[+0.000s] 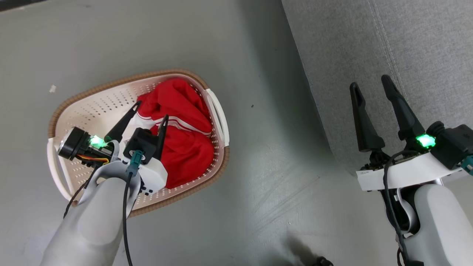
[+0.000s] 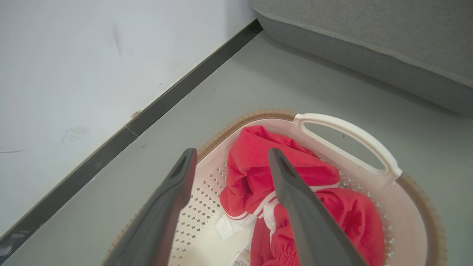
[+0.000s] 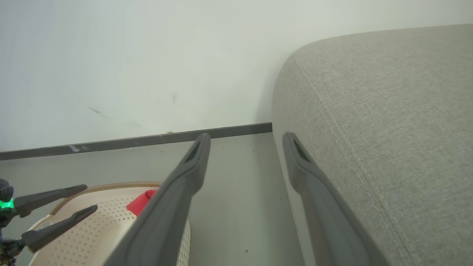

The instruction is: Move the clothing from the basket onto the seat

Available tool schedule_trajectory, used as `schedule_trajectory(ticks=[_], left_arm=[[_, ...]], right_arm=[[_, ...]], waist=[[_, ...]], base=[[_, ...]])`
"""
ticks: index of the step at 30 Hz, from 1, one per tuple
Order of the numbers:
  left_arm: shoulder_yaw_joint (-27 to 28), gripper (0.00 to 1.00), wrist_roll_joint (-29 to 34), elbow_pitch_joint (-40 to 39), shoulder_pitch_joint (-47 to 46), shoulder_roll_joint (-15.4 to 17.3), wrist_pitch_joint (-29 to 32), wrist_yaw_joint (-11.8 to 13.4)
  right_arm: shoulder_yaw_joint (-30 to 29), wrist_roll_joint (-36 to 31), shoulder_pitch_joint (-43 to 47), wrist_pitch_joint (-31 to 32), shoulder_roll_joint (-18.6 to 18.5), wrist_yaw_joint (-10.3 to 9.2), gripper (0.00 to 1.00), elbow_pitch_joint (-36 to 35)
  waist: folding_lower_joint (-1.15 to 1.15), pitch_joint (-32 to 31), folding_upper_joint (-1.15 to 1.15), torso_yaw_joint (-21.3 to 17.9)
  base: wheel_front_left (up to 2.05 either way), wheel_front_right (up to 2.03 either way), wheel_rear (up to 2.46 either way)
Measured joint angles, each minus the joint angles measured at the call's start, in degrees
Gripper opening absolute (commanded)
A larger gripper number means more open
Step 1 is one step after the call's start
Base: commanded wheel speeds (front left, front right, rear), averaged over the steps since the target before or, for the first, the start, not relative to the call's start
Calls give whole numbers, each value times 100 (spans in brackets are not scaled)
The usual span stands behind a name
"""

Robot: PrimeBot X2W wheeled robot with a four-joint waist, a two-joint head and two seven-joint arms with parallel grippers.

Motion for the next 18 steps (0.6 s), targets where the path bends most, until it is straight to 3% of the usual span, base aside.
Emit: schedule_trajectory(ticks=[18], left_arm=[[-33, 100, 158, 366, -471, 166, 26, 3]], right_arm=[[177, 189, -544, 0, 14, 0, 100, 8]], waist=[[0, 684, 0, -372]], base=[[0, 0, 0]])
